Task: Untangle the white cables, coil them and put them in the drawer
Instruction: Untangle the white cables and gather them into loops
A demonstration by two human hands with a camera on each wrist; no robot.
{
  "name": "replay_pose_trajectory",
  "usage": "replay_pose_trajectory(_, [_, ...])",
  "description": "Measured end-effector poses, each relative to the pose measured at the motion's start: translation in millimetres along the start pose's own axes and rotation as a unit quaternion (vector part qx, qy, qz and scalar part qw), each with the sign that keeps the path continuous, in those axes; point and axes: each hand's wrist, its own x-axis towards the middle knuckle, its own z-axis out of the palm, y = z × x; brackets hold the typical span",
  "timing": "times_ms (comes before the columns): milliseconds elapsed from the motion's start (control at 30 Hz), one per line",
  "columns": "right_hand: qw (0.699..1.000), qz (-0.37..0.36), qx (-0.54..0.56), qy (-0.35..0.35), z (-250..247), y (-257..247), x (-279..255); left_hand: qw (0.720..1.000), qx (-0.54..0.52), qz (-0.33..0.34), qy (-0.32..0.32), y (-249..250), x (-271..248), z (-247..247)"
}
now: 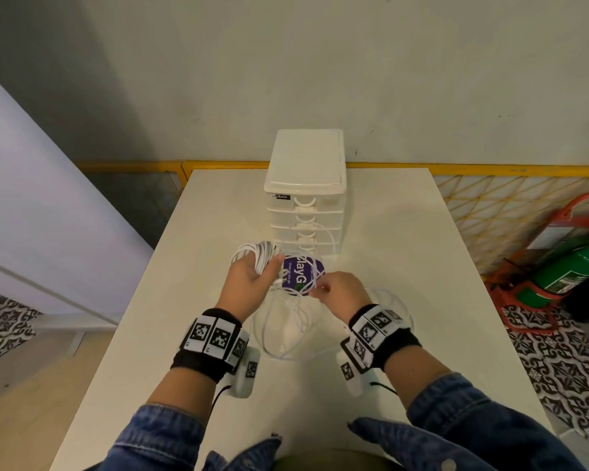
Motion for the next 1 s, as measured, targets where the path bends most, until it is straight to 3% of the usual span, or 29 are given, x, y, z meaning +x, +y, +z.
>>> replay_pose_trajectory(167, [0.996, 0.028, 0.033, 0.081, -9, 22, 2, 0.995, 0.066, -0.005, 0.068, -4, 4, -18])
replay_pose_trajectory(233, [0.990, 0.093, -0.001, 0.108, -16, 45, -1, 0.989, 0.043, -0.048, 0.137, -10, 11, -33])
replay_pose_trajectory(333, [0.967, 0.234, -0.055, 0.090, -24, 98, -14, 0.963, -0.046, -0.096, 0.248, -17, 18, -64])
replay_pose_trajectory(400, [0.953, 0.287, -0.078, 0.065, -22, 118, -22, 0.962, -0.050, -0.083, 0.254, -15, 18, -74])
replay_pose_trajectory(467, [0.946, 0.304, -0.089, 0.067, -20, 114, -21, 0.975, -0.029, -0.067, 0.211, -10, 18, -68])
replay_pose_trajectory(567, [0.959, 0.229, -0.090, 0.143, -23, 84, -12, 0.989, 0.017, -0.054, 0.139, -5, 15, -47])
replay_pose_trajectory(633, [0.964, 0.102, -0.042, 0.243, -31, 58, -11, 0.992, 0.026, -0.047, 0.110, -4, 13, -34])
replay_pose_trajectory(700, [0.946, -0.068, 0.000, 0.317, -36, 31, -12, 0.996, 0.018, -0.029, 0.087, 3, 8, -23])
replay_pose_trajectory(800, [0.937, -0.238, -0.044, 0.253, -28, 1, -10, 0.998, 0.003, -0.007, 0.055, 11, 4, -10])
replay_pose_trajectory(867, [0.952, -0.236, -0.123, 0.153, -15, -6, -6, 0.999, -0.012, -0.016, 0.035, 12, 1, -5])
replay_pose_trajectory(933, [0.965, -0.180, -0.184, 0.061, -8, -3, -3, 1.000, -0.016, -0.013, 0.024, 12, 0, -3])
replay_pose_trajectory(1000, [0.977, -0.131, -0.164, 0.047, -9, 2, -2, 1.000, 0.011, 0.008, 0.020, 11, -1, -4])
